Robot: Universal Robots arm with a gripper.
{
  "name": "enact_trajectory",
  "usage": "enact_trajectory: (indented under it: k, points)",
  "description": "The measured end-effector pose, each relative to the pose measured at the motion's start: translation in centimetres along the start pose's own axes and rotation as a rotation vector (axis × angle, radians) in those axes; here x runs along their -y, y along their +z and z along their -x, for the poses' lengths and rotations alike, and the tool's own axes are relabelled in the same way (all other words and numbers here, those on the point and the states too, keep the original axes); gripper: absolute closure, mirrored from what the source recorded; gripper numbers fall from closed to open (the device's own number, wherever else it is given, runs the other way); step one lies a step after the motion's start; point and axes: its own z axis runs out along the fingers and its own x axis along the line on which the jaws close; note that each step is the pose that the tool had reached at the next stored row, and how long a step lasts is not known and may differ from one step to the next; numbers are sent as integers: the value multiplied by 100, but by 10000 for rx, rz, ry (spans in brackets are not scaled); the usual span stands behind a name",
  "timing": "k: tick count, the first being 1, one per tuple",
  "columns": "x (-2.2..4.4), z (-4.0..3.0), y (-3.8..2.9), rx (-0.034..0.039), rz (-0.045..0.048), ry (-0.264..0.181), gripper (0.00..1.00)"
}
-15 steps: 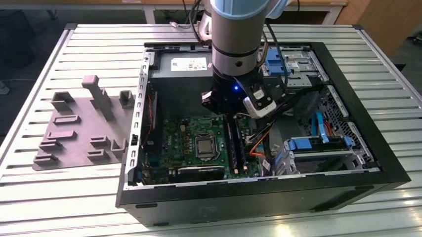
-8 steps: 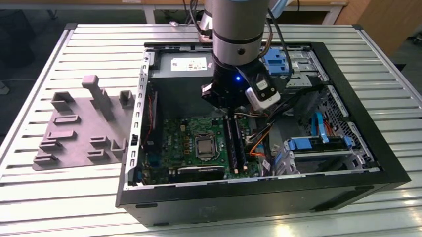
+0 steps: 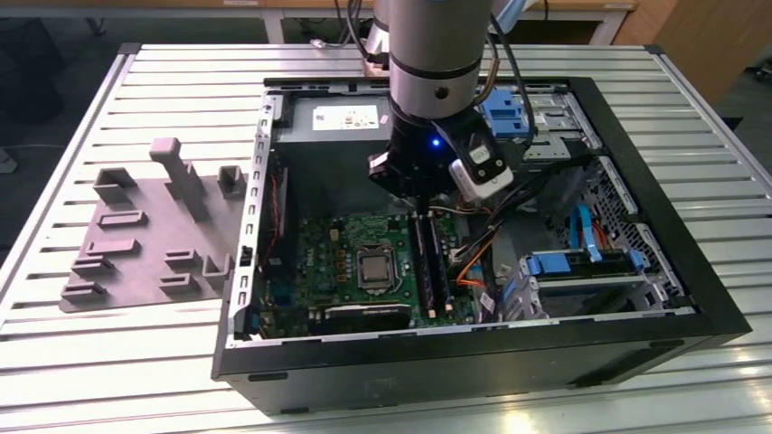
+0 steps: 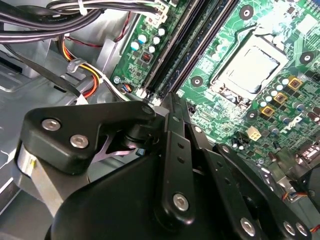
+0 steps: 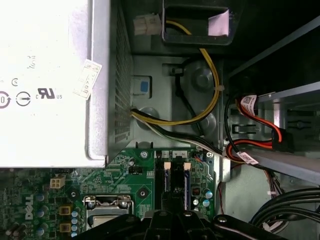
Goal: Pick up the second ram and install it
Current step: 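Press down the second ram until it locks into place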
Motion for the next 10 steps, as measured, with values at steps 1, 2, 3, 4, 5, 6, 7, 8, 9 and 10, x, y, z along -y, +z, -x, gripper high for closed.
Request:
enact_trajectory:
  k: [1,2,3,4,5,6,7,8,9,10]
  points:
    - [3,0,1,1,-1,0,89]
    - [6,1,0,0,-4,-1,89]
    - [9,1,0,1,-7,-1,89]
    - [12,1,0,1,-9,-2,89]
    - [16,1,0,1,-12,-2,89]
    - [19,1,0,1,-16,-3,89]
    - [22,1,0,1,-19,-2,89]
    - [26,1,0,1,-24,-3,89]
    - [30,1,0,1,-28,-3,89]
    - [34,1,0,1,-31,-3,89]
